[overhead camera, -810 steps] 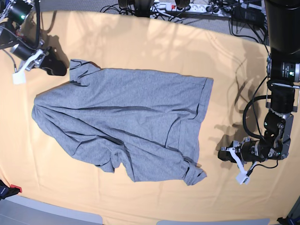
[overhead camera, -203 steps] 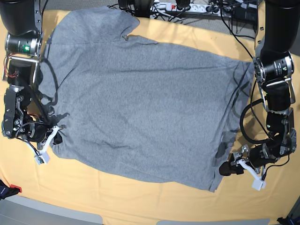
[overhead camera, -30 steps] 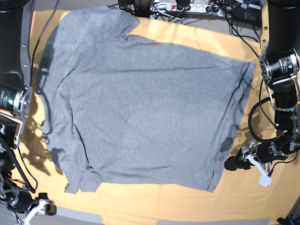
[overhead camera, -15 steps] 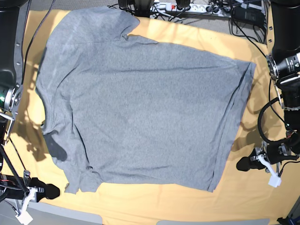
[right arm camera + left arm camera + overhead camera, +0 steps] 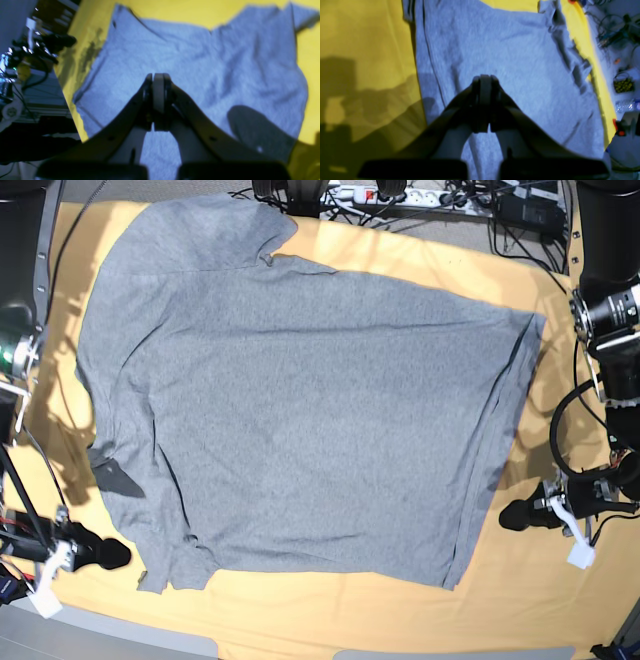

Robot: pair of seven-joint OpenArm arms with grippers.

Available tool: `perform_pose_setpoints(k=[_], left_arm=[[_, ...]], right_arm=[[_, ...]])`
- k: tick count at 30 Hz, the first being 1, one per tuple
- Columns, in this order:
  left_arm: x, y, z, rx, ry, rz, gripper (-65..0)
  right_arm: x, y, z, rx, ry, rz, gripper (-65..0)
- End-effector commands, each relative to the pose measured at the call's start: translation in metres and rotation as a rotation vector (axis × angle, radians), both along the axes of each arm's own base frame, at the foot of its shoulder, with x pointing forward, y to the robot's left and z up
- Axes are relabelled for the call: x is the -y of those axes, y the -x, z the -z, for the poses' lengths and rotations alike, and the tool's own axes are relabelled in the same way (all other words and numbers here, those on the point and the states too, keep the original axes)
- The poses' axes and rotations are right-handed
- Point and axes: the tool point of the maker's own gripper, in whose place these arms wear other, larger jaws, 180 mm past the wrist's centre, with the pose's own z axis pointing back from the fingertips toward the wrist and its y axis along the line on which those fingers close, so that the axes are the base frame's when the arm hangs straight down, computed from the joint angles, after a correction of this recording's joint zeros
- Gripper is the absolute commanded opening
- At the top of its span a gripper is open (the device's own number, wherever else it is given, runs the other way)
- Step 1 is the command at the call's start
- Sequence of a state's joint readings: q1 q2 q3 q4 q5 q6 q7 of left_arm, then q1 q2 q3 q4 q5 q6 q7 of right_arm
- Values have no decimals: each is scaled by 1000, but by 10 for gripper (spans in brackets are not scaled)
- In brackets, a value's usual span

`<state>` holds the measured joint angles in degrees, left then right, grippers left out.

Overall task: Layout the t-shirt on the table in an organized manner, then fold the t-shirt properly
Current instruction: 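Release the shirt with both grippers, leaving it spread flat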

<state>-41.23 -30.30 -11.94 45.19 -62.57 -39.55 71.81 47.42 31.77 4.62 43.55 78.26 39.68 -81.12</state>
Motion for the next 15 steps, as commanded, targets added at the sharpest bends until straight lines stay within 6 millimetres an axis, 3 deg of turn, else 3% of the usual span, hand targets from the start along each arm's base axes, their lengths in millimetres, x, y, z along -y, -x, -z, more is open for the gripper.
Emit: perform_pose_setpoints(k=[1,7,15], left_arm=[[-3,-11,-34,104,2,-1,-650],[11,-4,-51,206,-81,50,-650],[26,16,-44,245,-160,106,-650]], right_arm=[[12,-7,-33,91,-21,25,-650],[29,9,-32,112,9,33,-650],[7,38,-32,217,229,-81,-650]])
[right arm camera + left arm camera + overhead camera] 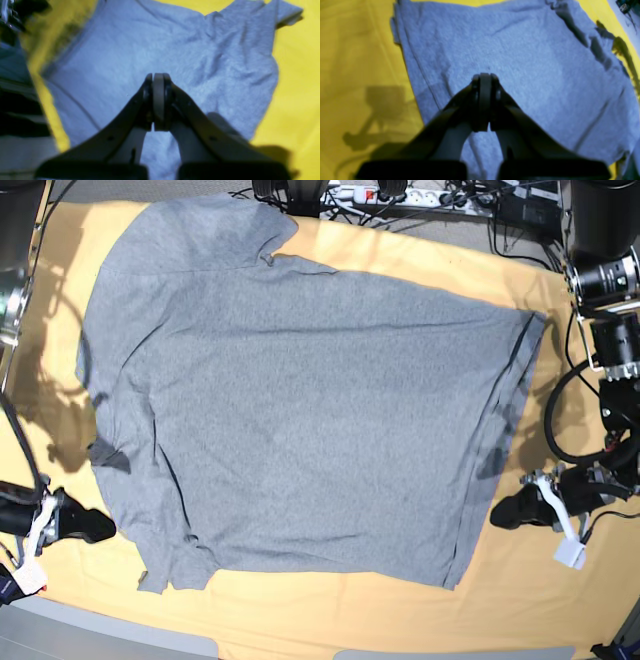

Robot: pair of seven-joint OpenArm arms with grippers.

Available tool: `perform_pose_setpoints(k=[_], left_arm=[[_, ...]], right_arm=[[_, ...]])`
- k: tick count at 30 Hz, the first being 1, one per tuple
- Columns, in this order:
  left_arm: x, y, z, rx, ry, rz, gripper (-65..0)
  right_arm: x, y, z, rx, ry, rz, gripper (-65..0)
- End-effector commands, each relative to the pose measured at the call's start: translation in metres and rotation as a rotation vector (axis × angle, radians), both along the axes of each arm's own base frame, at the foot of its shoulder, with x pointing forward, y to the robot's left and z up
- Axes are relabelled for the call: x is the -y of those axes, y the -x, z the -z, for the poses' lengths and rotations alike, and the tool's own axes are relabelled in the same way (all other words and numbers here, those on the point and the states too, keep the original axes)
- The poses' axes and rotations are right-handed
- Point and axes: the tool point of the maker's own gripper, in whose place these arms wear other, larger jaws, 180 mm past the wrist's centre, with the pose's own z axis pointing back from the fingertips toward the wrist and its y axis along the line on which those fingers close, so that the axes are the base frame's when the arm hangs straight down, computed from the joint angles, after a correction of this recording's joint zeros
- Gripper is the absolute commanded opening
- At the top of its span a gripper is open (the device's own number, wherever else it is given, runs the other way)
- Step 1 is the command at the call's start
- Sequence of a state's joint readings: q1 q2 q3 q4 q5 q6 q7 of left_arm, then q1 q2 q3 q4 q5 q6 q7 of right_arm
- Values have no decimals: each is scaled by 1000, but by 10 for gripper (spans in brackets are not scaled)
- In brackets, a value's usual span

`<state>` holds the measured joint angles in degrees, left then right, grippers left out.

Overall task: Layout the t-shirt on the table in an organized manner, then fold the t-shirt properly
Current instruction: 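Release the shirt with both grippers, leaving it spread flat, then grasp the shoulder with the right gripper and pull it outward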

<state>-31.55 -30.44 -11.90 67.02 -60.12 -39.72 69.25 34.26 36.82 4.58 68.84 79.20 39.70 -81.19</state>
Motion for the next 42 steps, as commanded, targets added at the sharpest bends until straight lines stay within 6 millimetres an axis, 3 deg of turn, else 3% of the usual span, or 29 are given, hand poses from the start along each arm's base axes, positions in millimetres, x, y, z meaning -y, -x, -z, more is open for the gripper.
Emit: perform_pose_setpoints(k=[1,6,10,15,21,27,30,34,39,42], left_arm=[[-1,-6,-22,66,9,3,-650],[0,4,-7,32,10,7,-650],[-3,8,-1,17,2,6,-650],[-6,10,-7,24,16,6,-650],[-6,12,-4,12,11,11,-650],[-6,15,3,-2,12,11,-650],[-7,17,8,-15,2,8,-650],[-8,19,12,-24,-9,5,-650],[-8,18,10,-17,-3,3,-650],[-8,18,10,-18,-4,4,-650]], right_arm=[[-1,-2,-26,89,16,-15,-650],[-21,27,-10,130,194,-94,-650],[-17,51,29,49,288,-101,-650],[-20,83,69,-65,267,-127,-650],[-33,115,91,-139,203,-171,-650],[-32,123,84,-83,300,-181,-650],[-11,113,68,-6,431,-116,-650],[33,110,53,40,602,37,-650],[67,108,48,87,600,262,-650],[74,110,44,110,612,266,-650]])
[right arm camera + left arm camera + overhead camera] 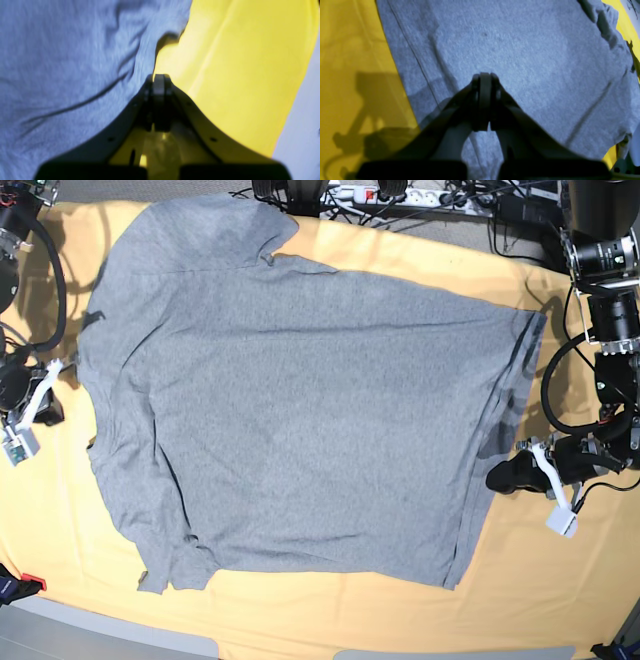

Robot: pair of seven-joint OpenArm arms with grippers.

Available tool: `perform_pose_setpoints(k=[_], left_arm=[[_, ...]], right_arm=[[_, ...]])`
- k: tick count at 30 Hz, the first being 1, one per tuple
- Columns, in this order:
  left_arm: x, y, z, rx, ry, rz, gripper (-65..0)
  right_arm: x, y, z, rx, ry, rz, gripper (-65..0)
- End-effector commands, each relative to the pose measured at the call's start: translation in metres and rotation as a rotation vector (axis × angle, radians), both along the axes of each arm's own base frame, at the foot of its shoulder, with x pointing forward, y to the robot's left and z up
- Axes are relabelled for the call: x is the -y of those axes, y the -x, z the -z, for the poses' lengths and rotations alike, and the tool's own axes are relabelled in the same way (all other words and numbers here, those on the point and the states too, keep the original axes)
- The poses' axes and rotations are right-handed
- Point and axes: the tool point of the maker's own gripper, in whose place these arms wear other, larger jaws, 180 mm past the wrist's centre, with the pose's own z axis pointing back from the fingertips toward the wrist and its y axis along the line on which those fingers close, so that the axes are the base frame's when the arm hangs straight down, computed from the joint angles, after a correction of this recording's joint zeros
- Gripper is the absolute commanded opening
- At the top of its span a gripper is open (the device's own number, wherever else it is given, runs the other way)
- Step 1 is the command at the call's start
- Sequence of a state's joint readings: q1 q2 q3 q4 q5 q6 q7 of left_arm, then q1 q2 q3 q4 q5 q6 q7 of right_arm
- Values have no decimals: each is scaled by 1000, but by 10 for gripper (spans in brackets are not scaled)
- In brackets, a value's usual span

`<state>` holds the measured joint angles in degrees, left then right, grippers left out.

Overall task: Layout the t-shirt on the table in an organized manner, then fold the t-shirt properly
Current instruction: 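Grasp the shoulder with the right gripper and pull it outward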

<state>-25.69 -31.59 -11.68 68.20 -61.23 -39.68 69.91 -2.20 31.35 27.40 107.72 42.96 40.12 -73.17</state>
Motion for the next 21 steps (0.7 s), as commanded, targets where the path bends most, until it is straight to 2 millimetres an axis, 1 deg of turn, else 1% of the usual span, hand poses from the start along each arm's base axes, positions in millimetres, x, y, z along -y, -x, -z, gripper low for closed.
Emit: perform_pose_setpoints(k=[1,5,9,12,13,15,18,21], left_arm=[[-4,-10,-25,73,11,-5,-650],[-4,-10,-25,73,11,-5,-650],[-4,-9,-24,69,9,-4,-650],[-4,-9,-24,69,9,-4,-650],[-4,-9,-24,70,9,-4,-650],[-5,-9,-24,70,8,-4,-650],[-4,-9,-24,67,7,-3,-650],[-5,-8,-23,64,3,-2,-650]], right_arm=[[6,-6,-18,50,22,-5,-650],[3,-8,-29,69,-5,-45,-650],[0,-8,-34,78,-18,-63,-650],[-11,-9,-37,90,-77,-97,-638],[-14,-7,-36,82,-91,-103,-650],[-13,-2,-29,33,-97,-101,-650],[-12,4,-16,-21,-137,-38,-650],[-33,19,-3,-47,-210,-113,-650]])
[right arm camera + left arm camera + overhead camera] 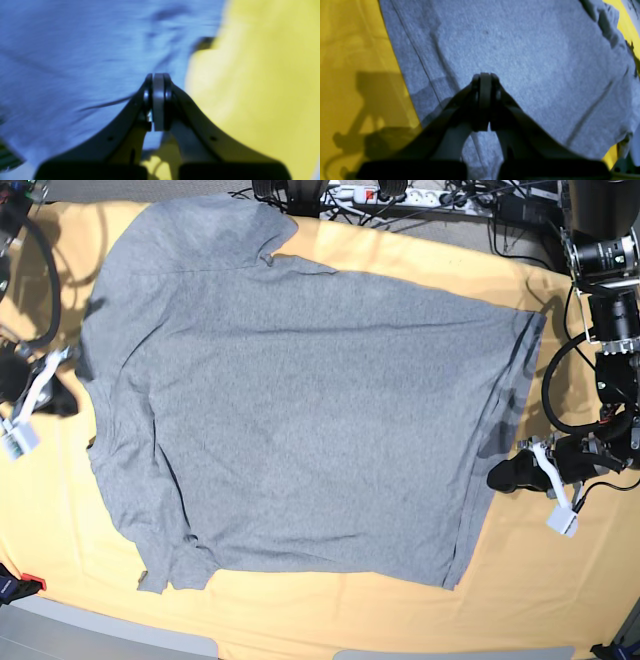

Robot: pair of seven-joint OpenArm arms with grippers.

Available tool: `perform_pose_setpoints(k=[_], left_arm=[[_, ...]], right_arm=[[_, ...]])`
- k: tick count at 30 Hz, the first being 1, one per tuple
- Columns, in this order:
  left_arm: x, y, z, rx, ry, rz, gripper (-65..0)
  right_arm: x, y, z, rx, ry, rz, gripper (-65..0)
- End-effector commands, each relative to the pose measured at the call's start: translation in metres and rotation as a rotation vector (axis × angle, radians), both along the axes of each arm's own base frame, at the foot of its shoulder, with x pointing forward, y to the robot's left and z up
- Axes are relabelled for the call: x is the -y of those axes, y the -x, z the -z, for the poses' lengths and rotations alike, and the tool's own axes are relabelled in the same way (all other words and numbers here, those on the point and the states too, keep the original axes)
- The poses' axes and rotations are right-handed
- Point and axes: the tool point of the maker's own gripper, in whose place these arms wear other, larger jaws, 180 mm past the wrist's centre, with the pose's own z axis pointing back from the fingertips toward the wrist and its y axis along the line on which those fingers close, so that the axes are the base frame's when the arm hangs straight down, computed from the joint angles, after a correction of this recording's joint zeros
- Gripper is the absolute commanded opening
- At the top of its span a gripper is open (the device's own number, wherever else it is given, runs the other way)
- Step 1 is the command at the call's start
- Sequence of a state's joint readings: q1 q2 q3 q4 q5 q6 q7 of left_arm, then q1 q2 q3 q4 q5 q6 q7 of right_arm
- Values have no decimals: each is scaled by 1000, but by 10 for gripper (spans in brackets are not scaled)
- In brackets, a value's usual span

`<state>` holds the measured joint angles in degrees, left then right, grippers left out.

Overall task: Layout the t-shirt on the table in an organized manner, then fold the t-shirt properly
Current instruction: 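Grasp the shoulder with the right gripper and pull it outward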

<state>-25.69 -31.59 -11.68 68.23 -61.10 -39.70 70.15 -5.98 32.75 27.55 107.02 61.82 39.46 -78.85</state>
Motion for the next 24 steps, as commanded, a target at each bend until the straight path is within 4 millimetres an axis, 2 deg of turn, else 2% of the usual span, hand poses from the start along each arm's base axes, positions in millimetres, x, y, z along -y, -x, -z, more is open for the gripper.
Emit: perform_pose_setpoints(k=[1,5,8,11,14,18,19,22,23,24], left_arm=[[-6,-8,-23,63,4,-3,-650],[-12,-7,-26,65,-2,-9,-650],[-19,-6,-29,68,-9,-15,-650],[-27,-4,-30,65,-25,-23,-650],[-32,2,-28,53,-22,-27,-650],[-34,8,-20,30,-27,-29,-650],[-35,8,-20,30,-27,-29,-650],[-36,8,-20,30,-31,-30,-650],[-37,8,-20,29,-34,-31,-650],[-38,8,-20,29,-37,-32,-650]], right_arm=[[-2,2,-5,18,-13,-18,-650],[-15,31,20,-61,-88,-22,-650],[-14,38,20,-27,-139,15,-650],[4,41,15,15,-136,84,-650],[27,43,20,38,-112,225,-650],[31,47,33,49,-135,318,-650],[34,47,38,38,-147,361,-615],[55,48,54,16,-165,499,-373],[60,49,60,7,-180,540,-320],[64,51,66,-3,-197,568,-301]])
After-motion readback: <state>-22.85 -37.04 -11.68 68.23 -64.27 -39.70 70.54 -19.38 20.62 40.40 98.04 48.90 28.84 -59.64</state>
